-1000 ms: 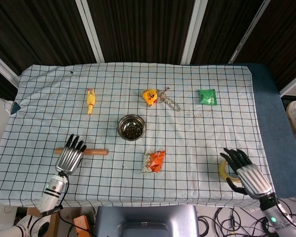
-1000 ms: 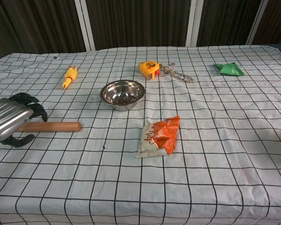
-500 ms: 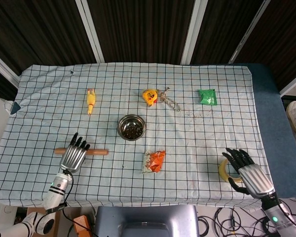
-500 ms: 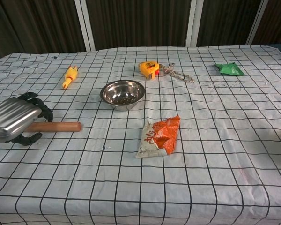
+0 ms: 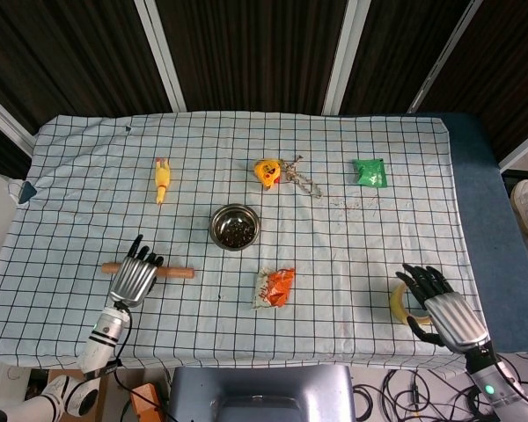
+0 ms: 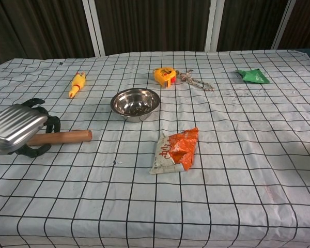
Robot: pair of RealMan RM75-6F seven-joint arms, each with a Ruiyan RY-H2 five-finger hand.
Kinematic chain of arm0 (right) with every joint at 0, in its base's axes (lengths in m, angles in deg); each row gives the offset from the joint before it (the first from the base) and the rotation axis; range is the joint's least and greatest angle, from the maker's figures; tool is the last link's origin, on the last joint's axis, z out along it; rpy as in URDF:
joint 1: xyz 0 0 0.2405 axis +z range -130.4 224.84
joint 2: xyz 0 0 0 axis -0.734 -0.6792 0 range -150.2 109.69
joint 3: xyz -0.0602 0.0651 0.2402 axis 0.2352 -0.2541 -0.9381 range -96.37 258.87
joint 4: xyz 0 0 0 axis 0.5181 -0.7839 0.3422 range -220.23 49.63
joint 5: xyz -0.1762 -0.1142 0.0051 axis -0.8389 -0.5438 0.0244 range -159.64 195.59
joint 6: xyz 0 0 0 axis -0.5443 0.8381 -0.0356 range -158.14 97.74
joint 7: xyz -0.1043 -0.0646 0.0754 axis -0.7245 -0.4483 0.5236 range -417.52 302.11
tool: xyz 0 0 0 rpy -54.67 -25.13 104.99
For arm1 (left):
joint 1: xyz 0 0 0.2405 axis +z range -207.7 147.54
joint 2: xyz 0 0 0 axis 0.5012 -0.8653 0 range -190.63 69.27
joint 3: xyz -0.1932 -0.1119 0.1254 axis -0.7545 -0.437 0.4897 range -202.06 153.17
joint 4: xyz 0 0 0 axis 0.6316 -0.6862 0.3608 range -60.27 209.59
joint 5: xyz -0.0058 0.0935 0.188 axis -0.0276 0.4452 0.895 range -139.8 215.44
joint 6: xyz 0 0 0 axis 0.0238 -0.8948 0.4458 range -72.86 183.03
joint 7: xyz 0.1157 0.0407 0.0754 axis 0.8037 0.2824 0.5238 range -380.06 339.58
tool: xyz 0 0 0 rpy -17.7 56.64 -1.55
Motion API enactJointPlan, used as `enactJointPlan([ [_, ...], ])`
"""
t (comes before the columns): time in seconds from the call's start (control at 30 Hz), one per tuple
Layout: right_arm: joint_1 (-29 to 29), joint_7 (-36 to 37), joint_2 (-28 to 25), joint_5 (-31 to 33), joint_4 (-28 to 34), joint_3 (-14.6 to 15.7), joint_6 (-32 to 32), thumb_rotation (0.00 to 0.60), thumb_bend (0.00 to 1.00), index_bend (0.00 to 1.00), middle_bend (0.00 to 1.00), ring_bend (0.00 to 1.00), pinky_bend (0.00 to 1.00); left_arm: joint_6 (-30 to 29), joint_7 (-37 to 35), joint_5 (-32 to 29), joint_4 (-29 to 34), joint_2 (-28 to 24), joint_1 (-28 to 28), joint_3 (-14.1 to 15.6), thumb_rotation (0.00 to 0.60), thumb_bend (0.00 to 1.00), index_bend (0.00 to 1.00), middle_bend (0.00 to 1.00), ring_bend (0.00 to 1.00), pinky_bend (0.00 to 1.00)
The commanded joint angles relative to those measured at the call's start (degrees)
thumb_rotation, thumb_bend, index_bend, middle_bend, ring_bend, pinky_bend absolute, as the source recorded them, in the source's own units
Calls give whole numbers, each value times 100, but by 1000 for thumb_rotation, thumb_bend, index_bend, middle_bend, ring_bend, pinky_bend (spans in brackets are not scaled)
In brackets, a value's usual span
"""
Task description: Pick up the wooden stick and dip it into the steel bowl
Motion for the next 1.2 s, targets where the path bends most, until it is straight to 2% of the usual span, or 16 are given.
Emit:
enactJointPlan([
  [0.03, -3, -6, 6, 8, -5, -9, -12, 600, 379, 0, 0, 0, 0, -334, -721, 184, -194, 35, 4, -22, 600, 390, 639, 578, 319, 121],
  [0.13, -11, -18, 8, 2, -1, -14, -13, 600, 379, 0, 0, 0, 0, -569, -1703, 168, -180, 19, 39, -162, 600, 412, 663, 593, 334, 126],
  [0.3, -27, -36, 17, 9, -4, -29, -16, 600, 379, 0, 0, 0, 0, -1042, -3954, -93, -141, -3, 147, -662, 600, 441, 667, 597, 325, 131],
  [0.37, -29, -56, 27, 11, -1, -34, -28, 600, 379, 0, 0, 0, 0, -1015, -4996, -288, 52, -60, 212, -860, 600, 441, 662, 592, 311, 130],
  [0.47, -30, -88, 43, 9, 0, -35, -49, 600, 380, 0, 0, 0, 0, -925, -6049, -439, 192, -142, 289, -999, 600, 439, 625, 555, 258, 102],
  [0.67, -32, -119, 46, -8, 16, -26, -85, 600, 379, 0, 0, 0, 0, -1116, -7102, -501, -360, 91, 403, -1115, 600, 441, 536, 454, 153, 29],
  [0.9, -53, -64, 8, -54, 20, -24, -40, 600, 379, 0, 0, 0, 0, -1188, -7756, -421, -1103, 326, 634, -908, 600, 474, 506, 422, 137, 20],
  [1.2, -101, -23, -21, -146, 19, 6, 39, 600, 380, 0, 0, 0, 0, -748, -8320, -416, -1148, 305, 702, -753, 600, 470, 506, 422, 134, 19],
])
